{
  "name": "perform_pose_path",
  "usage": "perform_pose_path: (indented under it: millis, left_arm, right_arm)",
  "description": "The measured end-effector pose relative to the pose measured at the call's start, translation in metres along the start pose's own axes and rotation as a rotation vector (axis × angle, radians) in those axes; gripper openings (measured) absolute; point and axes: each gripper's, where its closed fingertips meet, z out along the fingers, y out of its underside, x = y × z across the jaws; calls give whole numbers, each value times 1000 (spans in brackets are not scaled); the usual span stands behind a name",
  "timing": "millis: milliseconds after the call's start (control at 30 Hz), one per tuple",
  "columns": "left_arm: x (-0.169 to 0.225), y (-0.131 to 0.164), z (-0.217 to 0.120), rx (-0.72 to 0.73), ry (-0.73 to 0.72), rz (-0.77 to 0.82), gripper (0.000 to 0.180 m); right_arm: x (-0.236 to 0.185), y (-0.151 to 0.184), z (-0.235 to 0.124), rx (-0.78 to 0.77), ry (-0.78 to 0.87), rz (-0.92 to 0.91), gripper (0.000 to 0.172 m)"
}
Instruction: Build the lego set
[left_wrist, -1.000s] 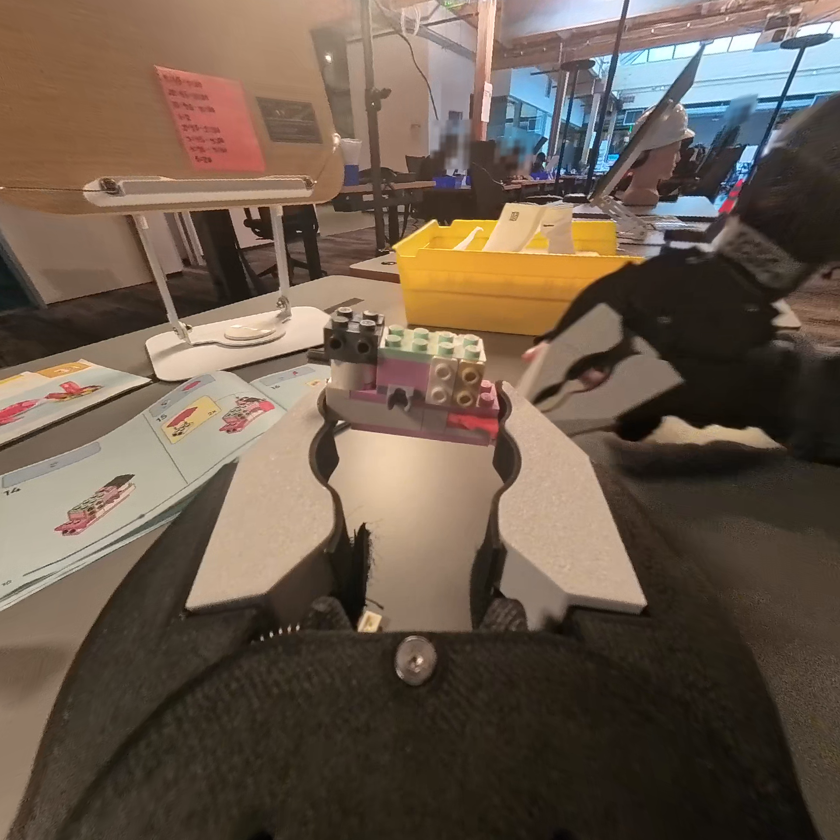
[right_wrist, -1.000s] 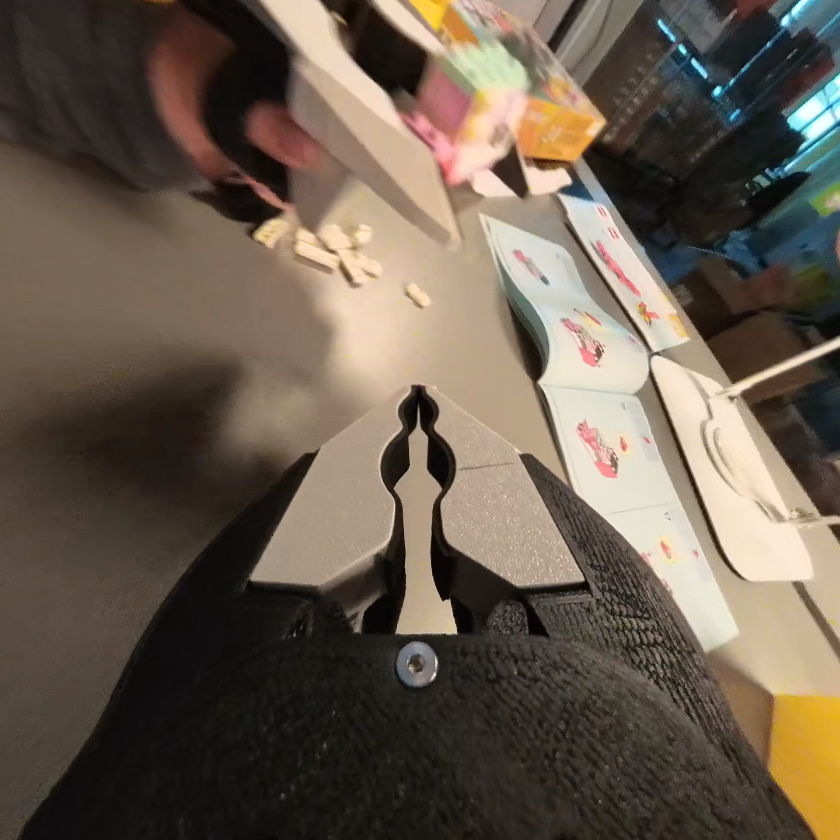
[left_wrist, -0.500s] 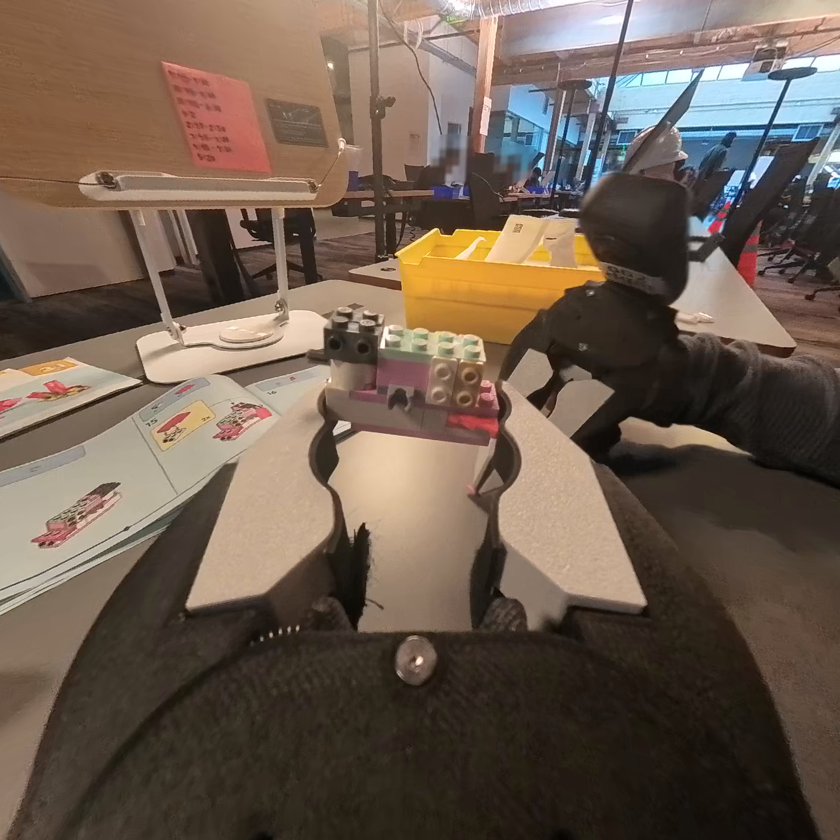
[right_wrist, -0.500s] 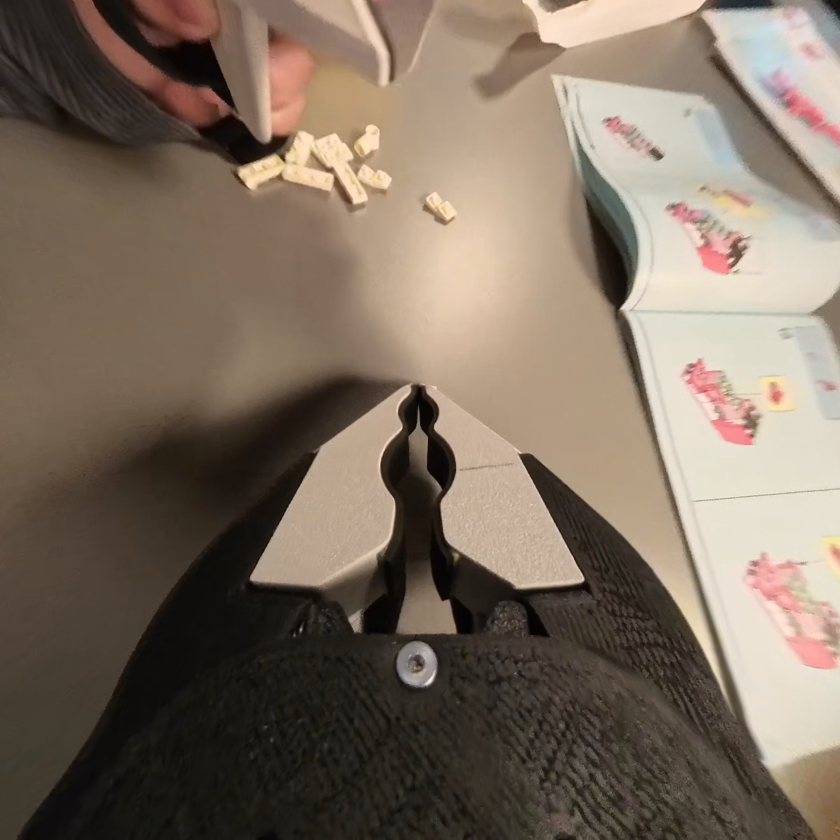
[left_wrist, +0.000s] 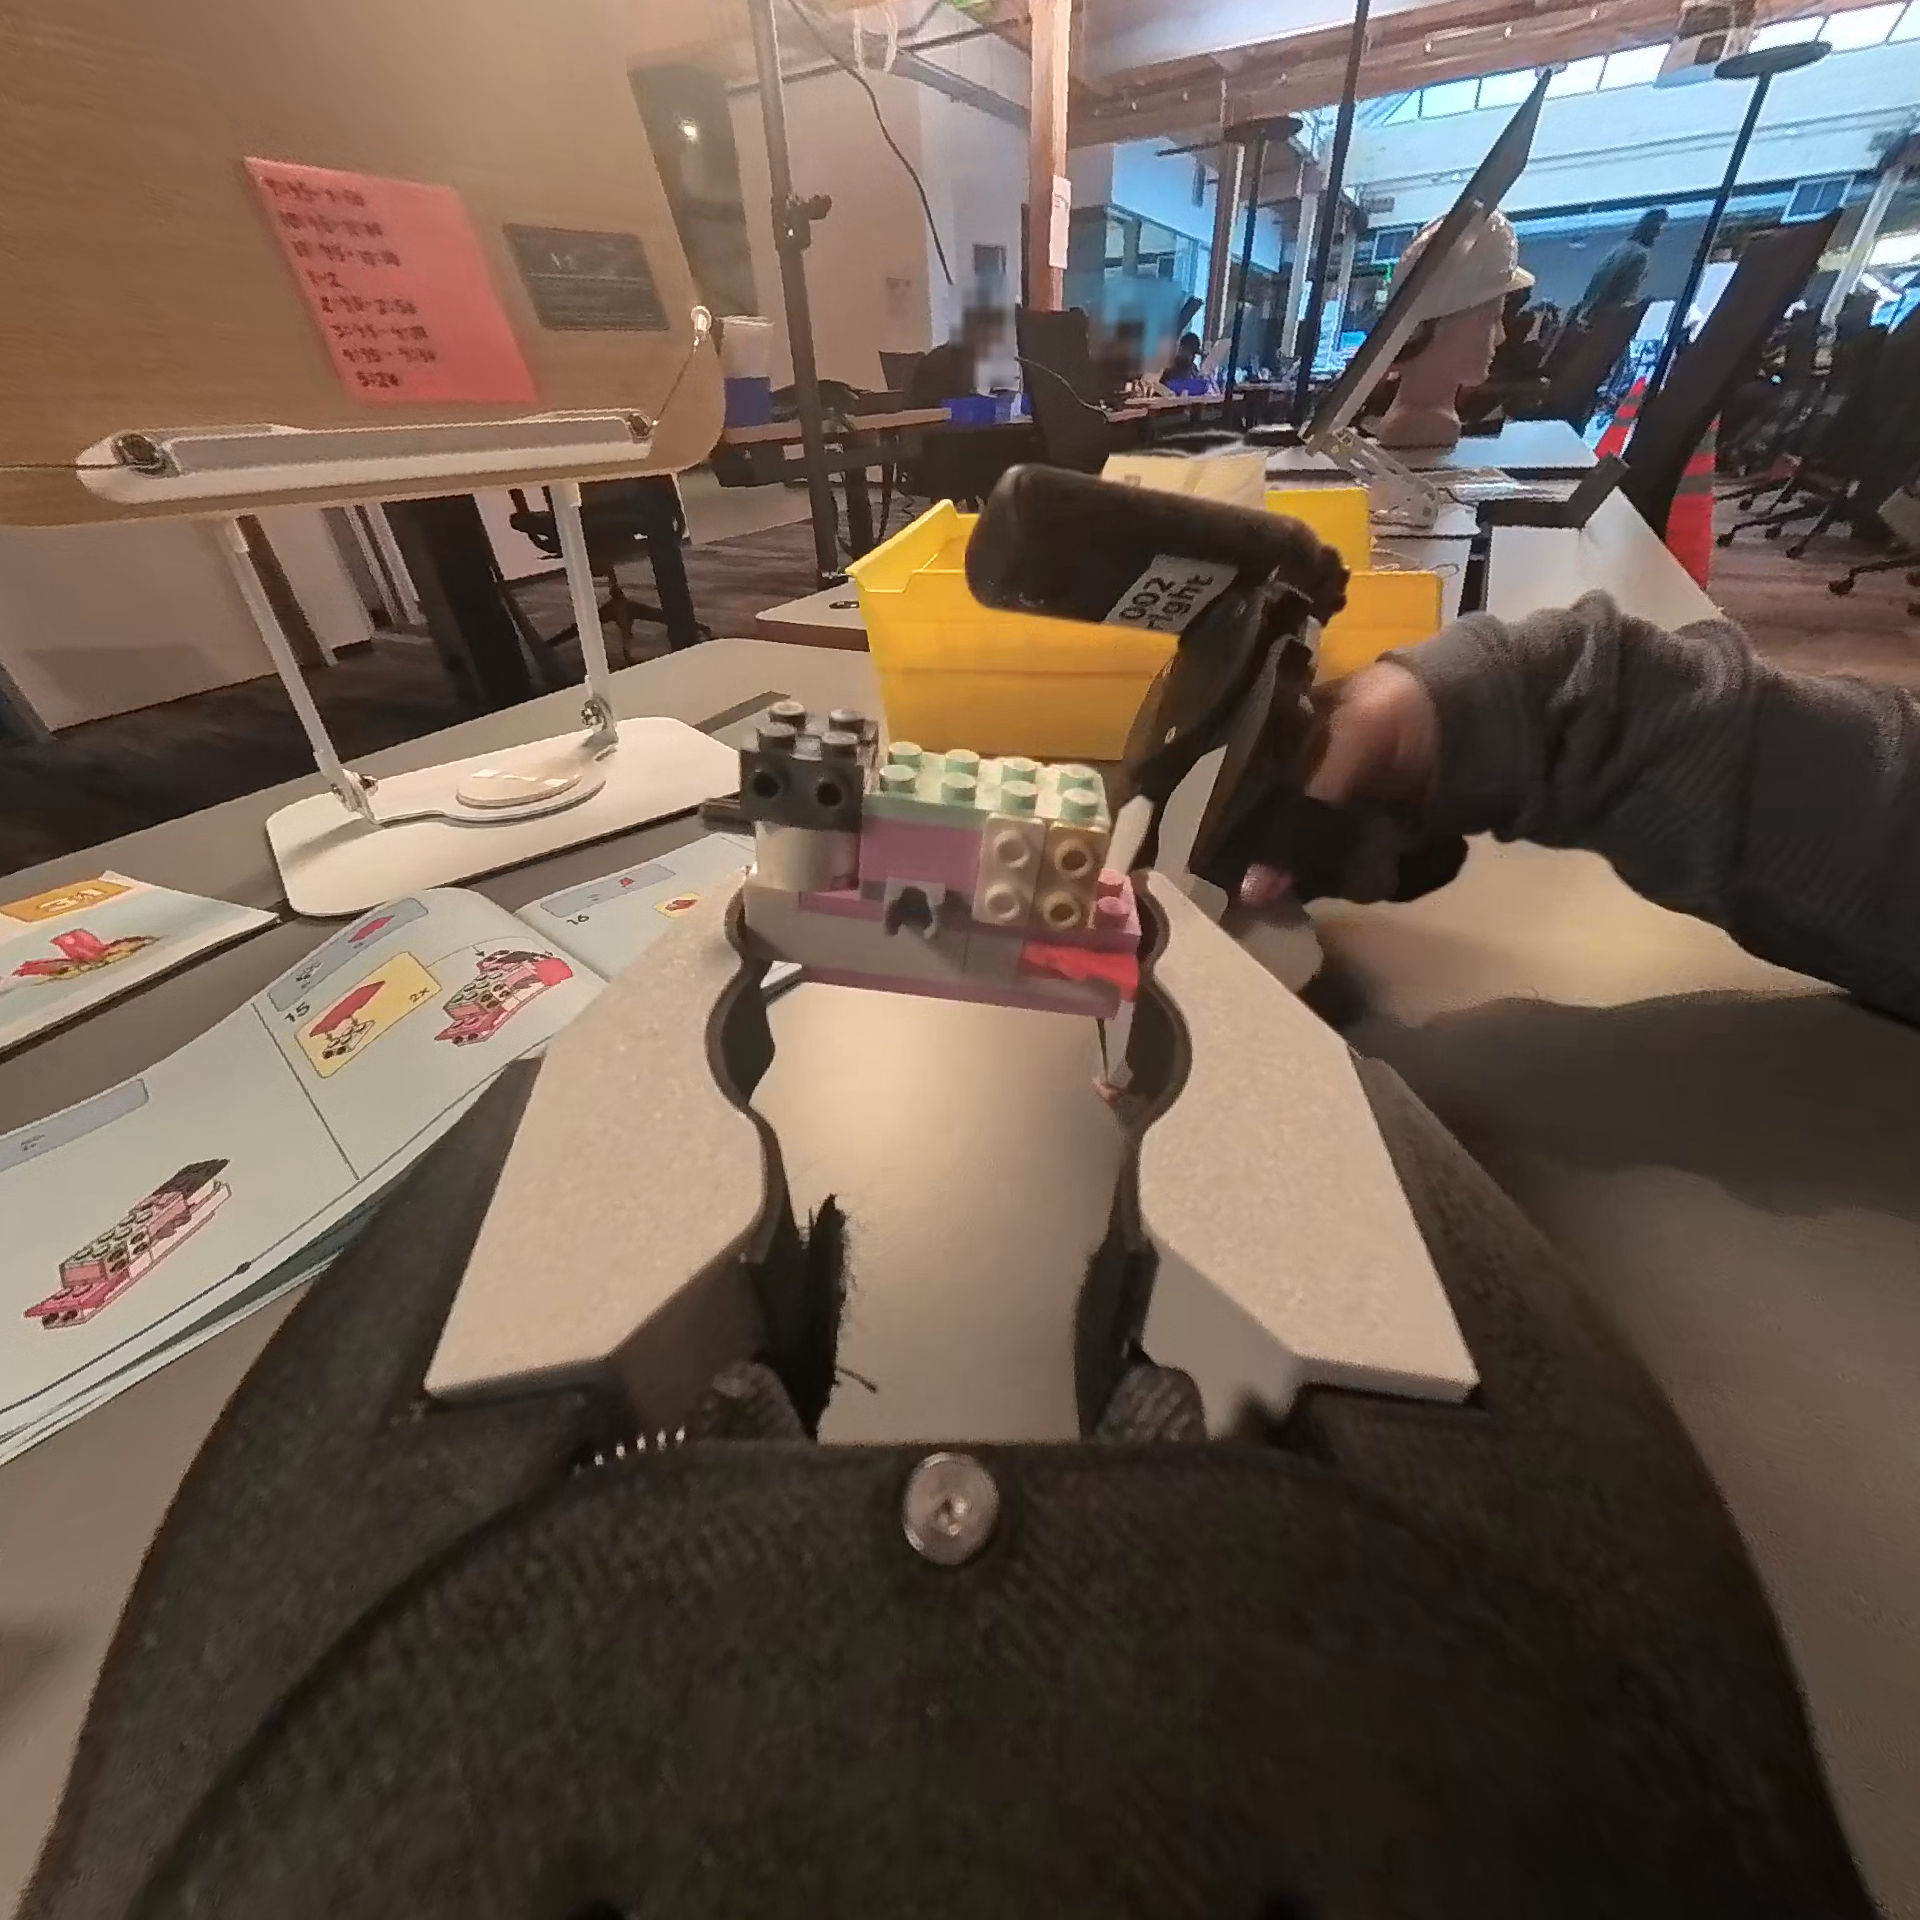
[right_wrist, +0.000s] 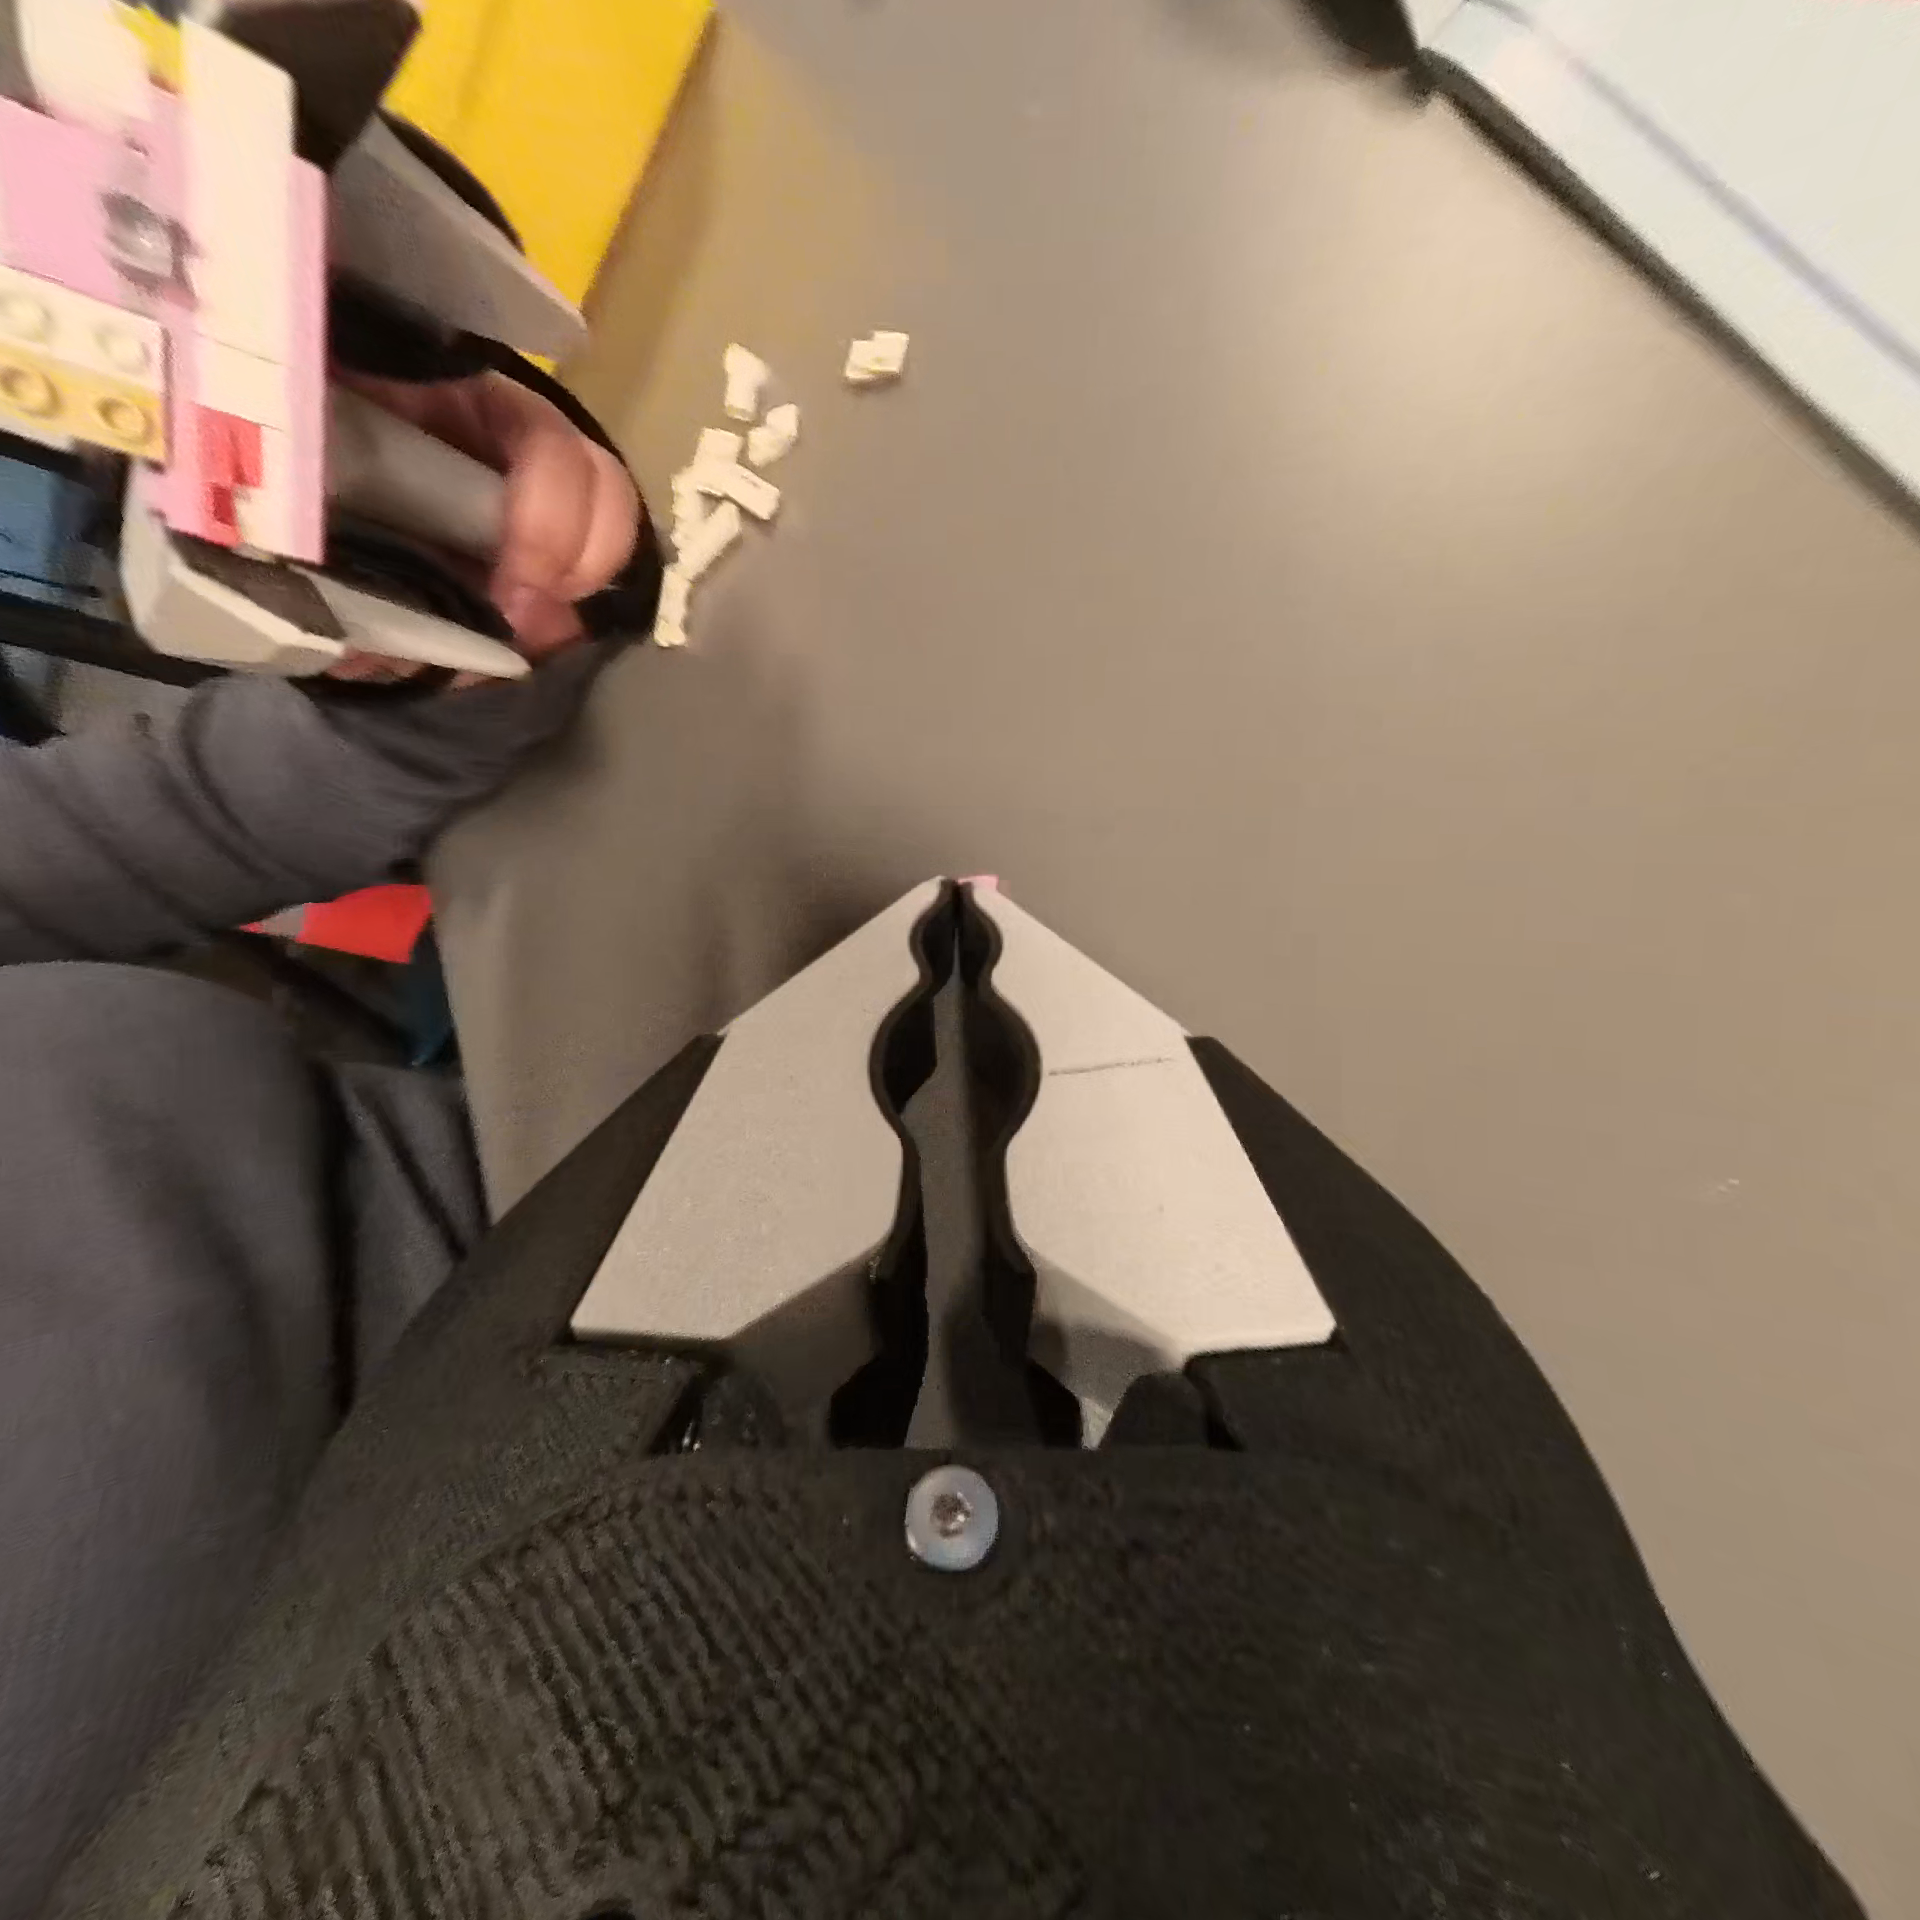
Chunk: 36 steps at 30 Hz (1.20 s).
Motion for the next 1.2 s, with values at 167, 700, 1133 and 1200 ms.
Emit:
perform_pose_path:
  millis: [167,700,1133,1200]
  left_arm:
    - [4,1,0,-6,15,-7,68]
    - [24,7,1,-45,68,55,68]
    - [23,6,0,-40,68,41,68]
    - [23,7,1,-42,67,45,68]
  right_arm:
    - [2,-5,-2,54,44,-126,5]
    - [7,-5,0,54,337,-657,14]
    - [9,-6,-2,62,353,-638,6]
    - [10,-6,-2,70,349,-629,5]
